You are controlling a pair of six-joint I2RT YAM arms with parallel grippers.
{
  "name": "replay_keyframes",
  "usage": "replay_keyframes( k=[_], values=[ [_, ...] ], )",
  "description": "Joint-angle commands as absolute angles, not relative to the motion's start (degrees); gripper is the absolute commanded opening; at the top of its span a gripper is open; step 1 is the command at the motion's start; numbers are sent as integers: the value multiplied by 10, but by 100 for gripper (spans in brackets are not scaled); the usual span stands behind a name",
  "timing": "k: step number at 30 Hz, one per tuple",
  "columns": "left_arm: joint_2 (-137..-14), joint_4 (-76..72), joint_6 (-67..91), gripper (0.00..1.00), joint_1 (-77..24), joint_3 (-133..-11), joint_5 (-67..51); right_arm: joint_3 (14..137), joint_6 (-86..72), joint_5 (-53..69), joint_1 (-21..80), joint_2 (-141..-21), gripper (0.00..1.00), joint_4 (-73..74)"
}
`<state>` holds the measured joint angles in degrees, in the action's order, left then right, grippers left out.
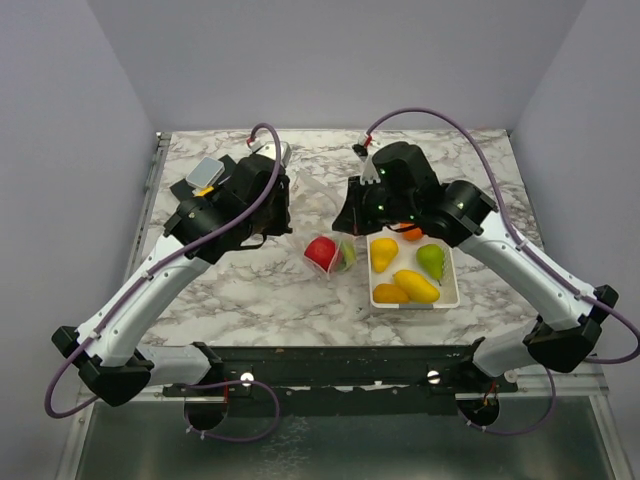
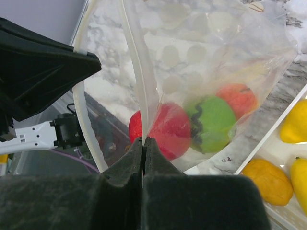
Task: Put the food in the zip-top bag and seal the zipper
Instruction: Adjust the zipper food storage bag at the center of the board.
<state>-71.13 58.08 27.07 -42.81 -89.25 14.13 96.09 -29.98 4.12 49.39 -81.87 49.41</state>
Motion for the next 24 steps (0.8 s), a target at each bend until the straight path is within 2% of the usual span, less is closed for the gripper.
replay_keyframes(
  k=[1, 9, 13, 24],
  values=[
    [-706, 558, 272, 0, -425, -869, 120, 950, -295, 96, 484, -843, 1, 513],
    [-736, 442, 265, 0, -374, -733, 79, 803, -314, 134, 403, -887, 1, 403],
    [-766, 400, 256, 0, -319, -693, 51, 797, -330, 119, 391, -920, 1, 388],
    [-754, 441, 237, 0, -307, -837, 1, 921, -310, 98, 392, -871, 1, 439]
  ],
)
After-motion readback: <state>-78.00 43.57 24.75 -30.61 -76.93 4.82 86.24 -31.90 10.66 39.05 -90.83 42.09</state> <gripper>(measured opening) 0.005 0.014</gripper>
